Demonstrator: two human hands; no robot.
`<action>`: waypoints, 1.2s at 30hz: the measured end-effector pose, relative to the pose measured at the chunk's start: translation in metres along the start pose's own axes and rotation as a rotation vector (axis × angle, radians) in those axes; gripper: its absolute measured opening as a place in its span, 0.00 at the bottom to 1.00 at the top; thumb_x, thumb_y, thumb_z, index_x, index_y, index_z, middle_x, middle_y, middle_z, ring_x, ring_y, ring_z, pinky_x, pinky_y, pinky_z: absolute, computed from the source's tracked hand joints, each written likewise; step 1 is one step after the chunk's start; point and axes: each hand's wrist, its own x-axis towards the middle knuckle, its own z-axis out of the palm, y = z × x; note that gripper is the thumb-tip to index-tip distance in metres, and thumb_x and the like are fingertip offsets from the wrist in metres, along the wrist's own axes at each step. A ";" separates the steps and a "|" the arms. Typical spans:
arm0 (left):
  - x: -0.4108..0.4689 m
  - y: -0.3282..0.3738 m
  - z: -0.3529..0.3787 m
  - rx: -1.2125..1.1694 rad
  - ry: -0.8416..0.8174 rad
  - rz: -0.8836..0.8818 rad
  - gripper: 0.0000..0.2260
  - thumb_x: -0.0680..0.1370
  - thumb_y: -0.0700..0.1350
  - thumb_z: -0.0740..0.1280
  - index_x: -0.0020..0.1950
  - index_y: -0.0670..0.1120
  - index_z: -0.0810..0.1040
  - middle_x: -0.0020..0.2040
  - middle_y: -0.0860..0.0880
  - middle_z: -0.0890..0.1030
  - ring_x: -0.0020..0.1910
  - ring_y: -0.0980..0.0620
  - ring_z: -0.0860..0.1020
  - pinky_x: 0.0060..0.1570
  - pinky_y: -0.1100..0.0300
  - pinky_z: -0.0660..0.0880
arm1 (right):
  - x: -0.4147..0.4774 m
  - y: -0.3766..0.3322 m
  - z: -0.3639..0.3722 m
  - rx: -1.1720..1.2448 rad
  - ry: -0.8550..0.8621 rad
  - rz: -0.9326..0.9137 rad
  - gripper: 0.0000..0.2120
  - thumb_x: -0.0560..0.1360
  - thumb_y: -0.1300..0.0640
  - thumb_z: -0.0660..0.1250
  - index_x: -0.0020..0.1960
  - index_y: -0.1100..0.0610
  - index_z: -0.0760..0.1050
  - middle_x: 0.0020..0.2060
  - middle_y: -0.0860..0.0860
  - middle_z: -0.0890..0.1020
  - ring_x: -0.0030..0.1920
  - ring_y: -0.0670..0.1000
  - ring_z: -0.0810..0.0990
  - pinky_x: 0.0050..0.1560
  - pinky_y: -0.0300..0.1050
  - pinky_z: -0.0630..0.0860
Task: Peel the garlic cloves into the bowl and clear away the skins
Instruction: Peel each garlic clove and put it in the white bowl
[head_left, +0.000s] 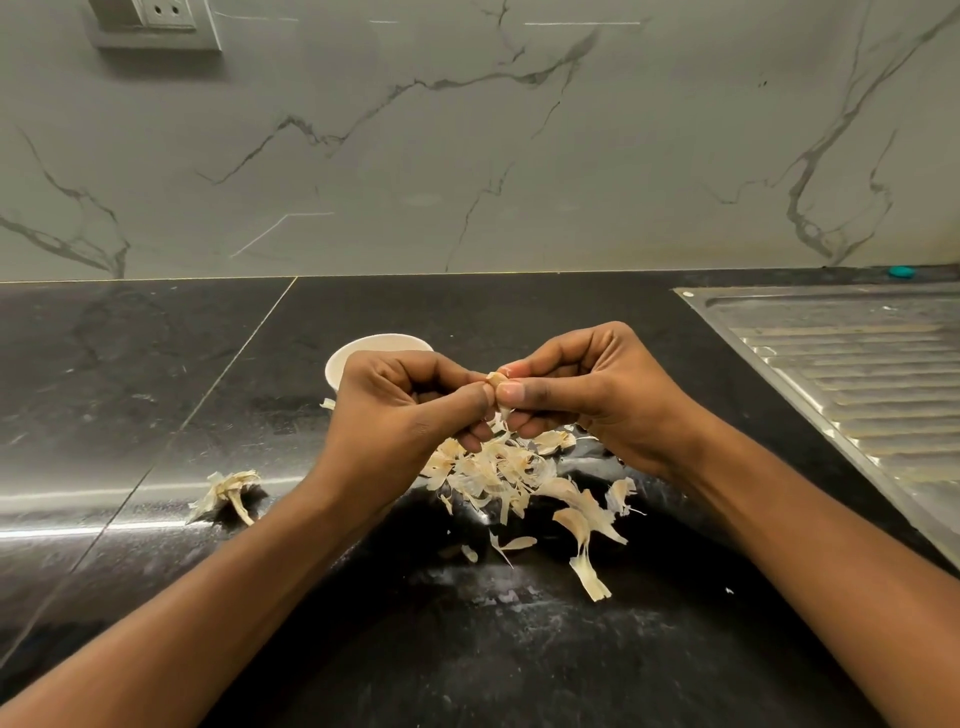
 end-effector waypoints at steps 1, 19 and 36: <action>0.000 -0.001 0.000 0.003 0.009 0.005 0.01 0.76 0.30 0.74 0.43 0.33 0.85 0.34 0.38 0.84 0.30 0.45 0.83 0.32 0.59 0.80 | 0.000 0.000 0.000 0.004 -0.003 0.001 0.08 0.71 0.67 0.77 0.50 0.65 0.87 0.43 0.64 0.88 0.38 0.55 0.88 0.39 0.43 0.86; 0.003 0.000 -0.001 0.002 0.024 -0.040 0.02 0.75 0.34 0.76 0.43 0.39 0.86 0.35 0.39 0.84 0.30 0.44 0.80 0.30 0.58 0.79 | 0.005 0.009 -0.004 0.087 -0.088 0.015 0.14 0.80 0.66 0.69 0.65 0.67 0.81 0.55 0.66 0.86 0.48 0.58 0.88 0.48 0.46 0.86; 0.002 0.002 -0.004 0.032 0.046 -0.002 0.15 0.66 0.49 0.79 0.45 0.40 0.87 0.37 0.42 0.85 0.33 0.42 0.80 0.35 0.53 0.81 | 0.006 0.011 -0.010 0.089 -0.126 0.036 0.15 0.78 0.66 0.70 0.64 0.66 0.80 0.54 0.64 0.86 0.48 0.57 0.88 0.49 0.46 0.86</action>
